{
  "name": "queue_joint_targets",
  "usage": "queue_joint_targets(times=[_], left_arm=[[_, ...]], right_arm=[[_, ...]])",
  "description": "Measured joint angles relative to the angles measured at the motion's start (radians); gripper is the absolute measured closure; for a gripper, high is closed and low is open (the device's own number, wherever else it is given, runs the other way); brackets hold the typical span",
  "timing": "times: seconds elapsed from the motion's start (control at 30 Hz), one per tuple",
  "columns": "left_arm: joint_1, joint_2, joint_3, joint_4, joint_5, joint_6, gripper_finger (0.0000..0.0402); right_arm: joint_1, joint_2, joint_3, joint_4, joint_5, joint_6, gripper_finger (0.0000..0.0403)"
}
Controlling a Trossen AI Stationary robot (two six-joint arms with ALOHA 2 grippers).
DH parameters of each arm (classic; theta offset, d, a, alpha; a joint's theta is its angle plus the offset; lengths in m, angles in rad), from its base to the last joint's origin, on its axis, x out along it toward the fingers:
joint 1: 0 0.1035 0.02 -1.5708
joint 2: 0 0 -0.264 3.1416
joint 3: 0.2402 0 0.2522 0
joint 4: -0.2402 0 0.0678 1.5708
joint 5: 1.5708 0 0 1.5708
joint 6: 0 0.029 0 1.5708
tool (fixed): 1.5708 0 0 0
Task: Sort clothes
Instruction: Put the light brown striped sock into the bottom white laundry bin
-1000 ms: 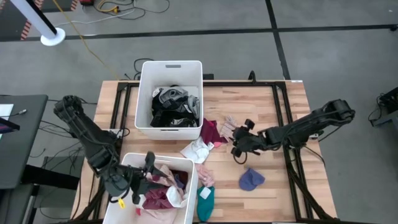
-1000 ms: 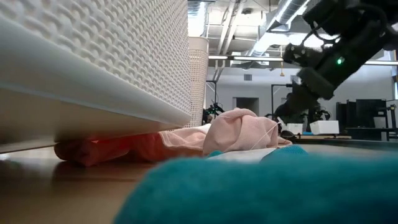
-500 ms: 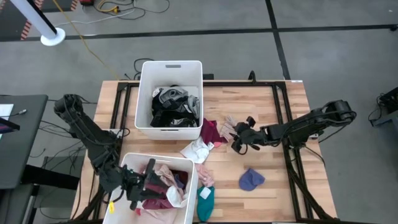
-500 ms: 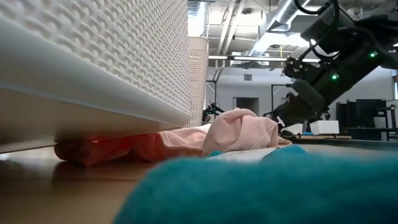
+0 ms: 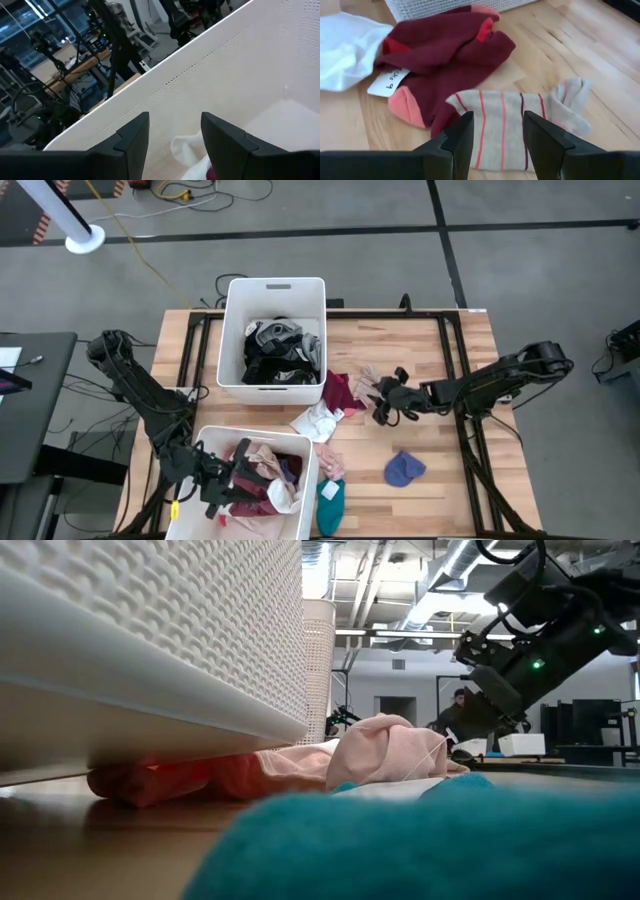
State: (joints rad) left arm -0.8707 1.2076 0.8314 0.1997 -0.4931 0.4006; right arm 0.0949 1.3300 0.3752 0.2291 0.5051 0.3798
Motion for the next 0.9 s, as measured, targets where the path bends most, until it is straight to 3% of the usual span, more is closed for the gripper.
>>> queue_joint_targets(times=[0.2, 0.53, 0.63, 0.83, 0.9], left_arm=[[0.000, 0.000, 0.000, 0.001, 0.000, -0.007, 0.0229], [0.000, 0.000, 0.000, 0.001, 0.000, -0.007, 0.0229], [0.000, 0.000, 0.000, 0.000, 0.001, -0.013, 0.0229], [0.000, 0.000, 0.000, 0.000, 0.000, -0.015, 0.0229], [0.004, 0.000, 0.000, 0.000, 0.000, -0.013, 0.0229]], right_arm=[[-0.013, 0.047, 0.000, 0.020, -0.012, 0.004, 0.0218], [-0.040, 0.327, 0.006, 0.221, -0.023, 0.032, 0.0229], [-0.037, 0.362, 0.006, 0.264, -0.021, 0.032, 0.0262], [-0.009, 0.366, 0.006, 0.268, -0.023, 0.012, 0.0380], [0.007, 0.365, 0.005, 0.270, -0.017, 0.003, 0.0391]])
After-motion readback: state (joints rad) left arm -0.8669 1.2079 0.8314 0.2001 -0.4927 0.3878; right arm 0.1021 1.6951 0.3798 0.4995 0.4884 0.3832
